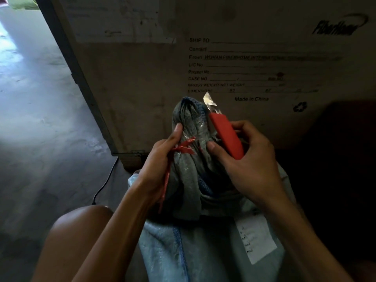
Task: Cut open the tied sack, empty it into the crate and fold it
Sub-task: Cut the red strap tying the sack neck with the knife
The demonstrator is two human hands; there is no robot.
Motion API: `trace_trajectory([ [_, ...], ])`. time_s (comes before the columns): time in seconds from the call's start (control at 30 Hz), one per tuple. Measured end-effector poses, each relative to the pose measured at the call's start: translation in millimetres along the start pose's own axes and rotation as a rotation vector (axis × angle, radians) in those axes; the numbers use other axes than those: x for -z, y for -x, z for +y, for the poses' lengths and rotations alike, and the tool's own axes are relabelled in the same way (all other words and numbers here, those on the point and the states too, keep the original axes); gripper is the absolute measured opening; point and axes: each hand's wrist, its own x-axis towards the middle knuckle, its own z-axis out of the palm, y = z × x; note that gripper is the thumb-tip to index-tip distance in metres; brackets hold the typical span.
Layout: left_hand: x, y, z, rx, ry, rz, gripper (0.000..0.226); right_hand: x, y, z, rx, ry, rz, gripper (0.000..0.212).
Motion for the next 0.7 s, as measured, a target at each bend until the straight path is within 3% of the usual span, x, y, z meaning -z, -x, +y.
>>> trace_trajectory([
  [0.17,0,-2,-3,-0.012,-0.059,0.044,0.055,-6,-3,7,0.014,0.064,0.066,0.038],
  [0.33,3,-5,-3,0.036,0.031,0.099,0.057,-2,1,4,0.053,0.124,0.11,0.029],
  [0.47,4,-7,-1,0.024,0.114,0.135,0.056,4,10,-1,0.179,0.158,0.034,0.023],
  [0.6,1,-7,-1,0.009,0.109,0.154,0.055,3,14,-2,0.257,0.176,0.001,0.037],
  [0.7,0,-8,-2,-0.012,0.08,0.164,0.057,2,15,-6,0.315,0.211,-0.028,0.031],
])
